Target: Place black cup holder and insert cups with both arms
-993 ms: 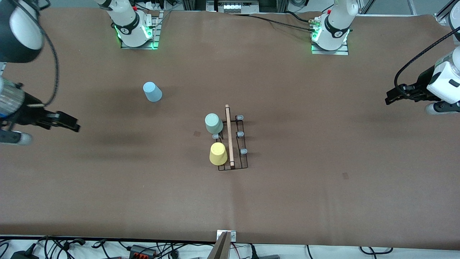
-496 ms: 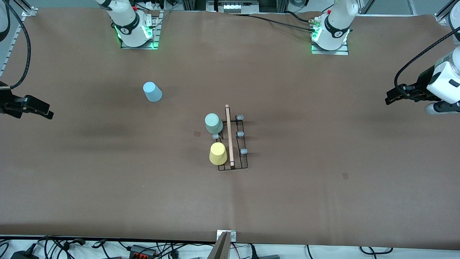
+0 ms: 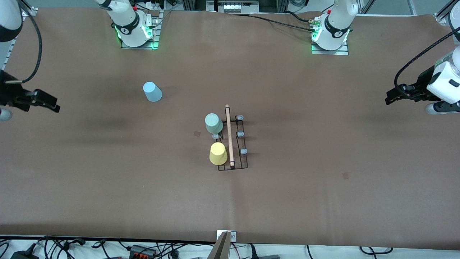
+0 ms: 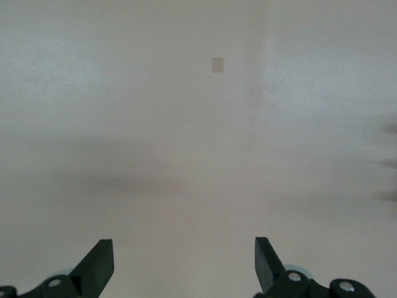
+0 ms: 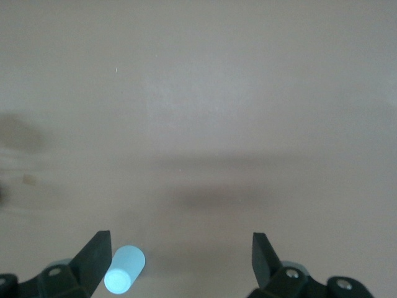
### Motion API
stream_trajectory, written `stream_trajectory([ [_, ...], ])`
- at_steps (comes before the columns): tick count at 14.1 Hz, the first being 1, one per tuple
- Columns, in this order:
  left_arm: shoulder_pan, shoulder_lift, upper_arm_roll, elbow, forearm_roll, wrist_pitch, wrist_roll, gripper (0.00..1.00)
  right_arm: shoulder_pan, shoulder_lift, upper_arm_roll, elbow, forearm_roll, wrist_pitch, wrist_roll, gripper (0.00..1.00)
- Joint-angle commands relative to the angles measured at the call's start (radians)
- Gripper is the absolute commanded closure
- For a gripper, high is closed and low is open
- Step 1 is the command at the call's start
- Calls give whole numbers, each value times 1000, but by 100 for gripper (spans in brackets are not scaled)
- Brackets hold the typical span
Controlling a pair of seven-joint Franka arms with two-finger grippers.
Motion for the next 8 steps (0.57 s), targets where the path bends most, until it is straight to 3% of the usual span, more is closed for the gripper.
stream_trajectory([
  [1,7,-2,2,2,-33,-5,19,0,-2,-119,8,-120,-17,22,-21,0],
  [8,6,-2,2,1,-33,-5,19,0,-4,-113,8,-76,-12,-24,-7,0],
])
